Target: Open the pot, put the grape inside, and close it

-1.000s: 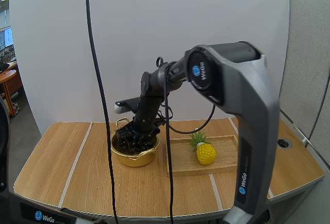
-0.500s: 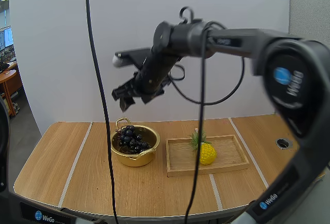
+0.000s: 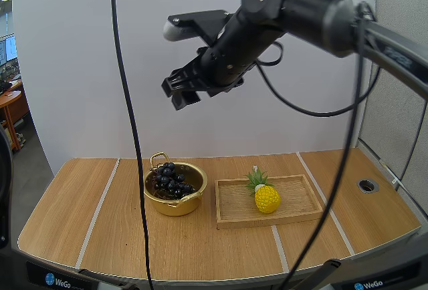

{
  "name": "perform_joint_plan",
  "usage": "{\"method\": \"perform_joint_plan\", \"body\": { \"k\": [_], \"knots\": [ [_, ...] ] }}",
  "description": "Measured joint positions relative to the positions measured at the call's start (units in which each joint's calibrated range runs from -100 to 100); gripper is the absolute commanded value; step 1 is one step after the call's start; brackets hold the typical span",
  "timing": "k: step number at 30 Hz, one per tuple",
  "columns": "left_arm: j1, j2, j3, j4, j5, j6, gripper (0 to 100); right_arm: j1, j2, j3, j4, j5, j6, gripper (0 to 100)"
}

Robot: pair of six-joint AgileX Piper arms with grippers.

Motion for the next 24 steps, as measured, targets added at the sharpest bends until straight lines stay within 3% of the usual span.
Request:
{"method": "perform_joint_plan", "body": {
  "k": [9,24],
  "knots": [
    [0.0,0.0,0.0,0.0,0.0,0.0,0,0.0,-10.2,0.0,-2.4,8.7,2.5,100],
    [0.0,0.0,0.0,0.0,0.0,0.0,0,0.0,-24.3,4.2,-8.2,10.1,5.2,100]
  ]
}}
